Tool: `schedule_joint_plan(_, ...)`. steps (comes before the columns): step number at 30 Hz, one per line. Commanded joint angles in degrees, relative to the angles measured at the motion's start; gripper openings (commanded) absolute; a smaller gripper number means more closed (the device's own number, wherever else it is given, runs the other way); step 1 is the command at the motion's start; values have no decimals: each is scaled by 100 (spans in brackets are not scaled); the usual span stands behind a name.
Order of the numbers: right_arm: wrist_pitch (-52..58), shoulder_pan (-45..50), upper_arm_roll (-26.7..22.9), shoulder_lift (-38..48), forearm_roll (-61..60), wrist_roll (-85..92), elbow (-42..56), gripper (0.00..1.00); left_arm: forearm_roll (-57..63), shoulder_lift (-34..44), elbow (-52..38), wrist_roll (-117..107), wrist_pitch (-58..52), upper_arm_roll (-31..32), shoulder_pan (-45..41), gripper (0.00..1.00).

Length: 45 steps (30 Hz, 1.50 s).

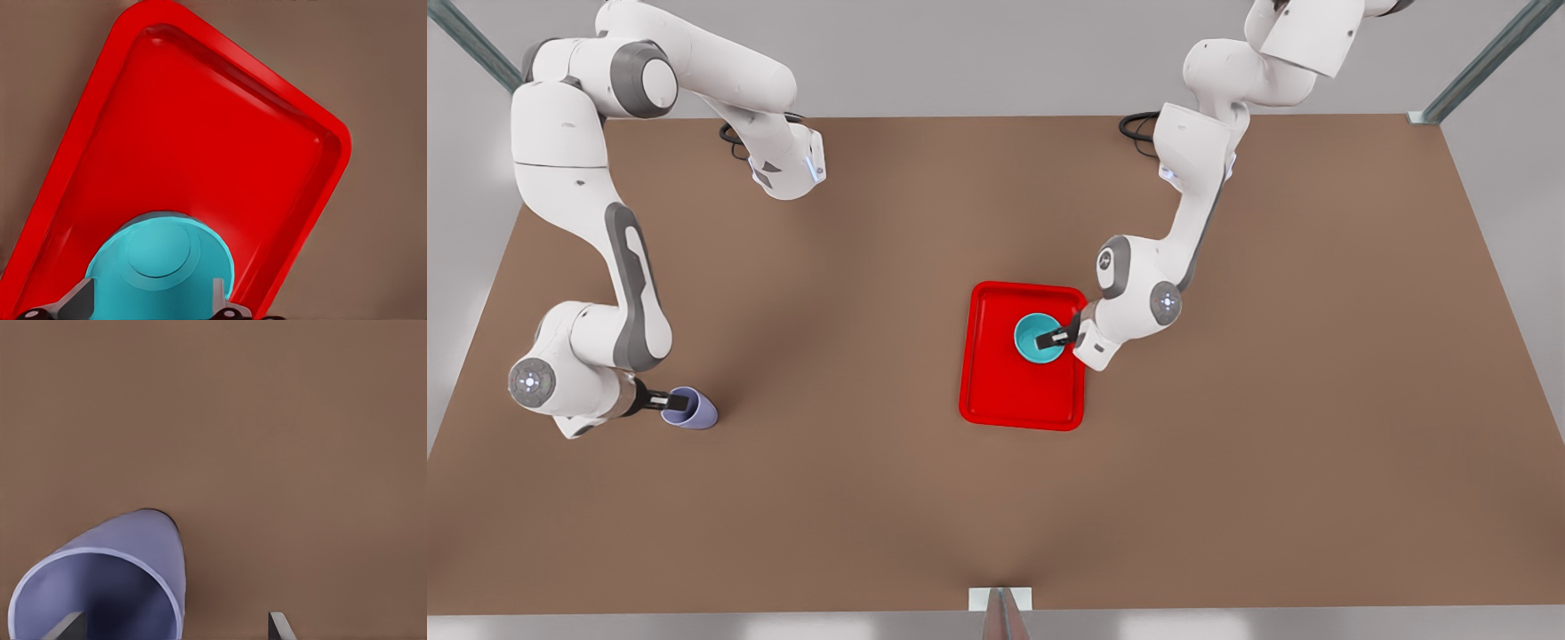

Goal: Place the bowl on the tray with the left arm and the cup on the tray with the right arm

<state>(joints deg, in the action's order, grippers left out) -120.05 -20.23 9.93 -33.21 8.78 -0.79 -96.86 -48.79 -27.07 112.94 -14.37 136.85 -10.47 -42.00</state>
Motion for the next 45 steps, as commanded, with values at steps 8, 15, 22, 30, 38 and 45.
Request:
schedule_joint_plan(8,-44,-42,-9,-229,28,18,26,100,634,430,-79,-48,-553,-1009,34,100)
schedule_joint_plan(15,52,-7,-9,-300,37,132,88,21,3825,677,-3383,637,-5502,-2724,517,100)
schedule_joint_plan(22,52,11,0,-300,37,229,88,21,4202,1793,-3182,725,-5317,-1635,1685,100)
schedule_joint_plan(30,1202,-33,386,-1,-34,141,492,21,4449,1864,-3155,804,-5326,-738,2539,100)
schedule_joint_plan(38,2812,1197,1714,316,-7,-1871,1758,21,4431,1688,-3155,1094,-5361,-755,2530,100)
schedule_joint_plan(45,2154,3297,1661,-185,-16,-4605,2233,21,4431,1635,-3155,1094,-5388,-755,2521,100)
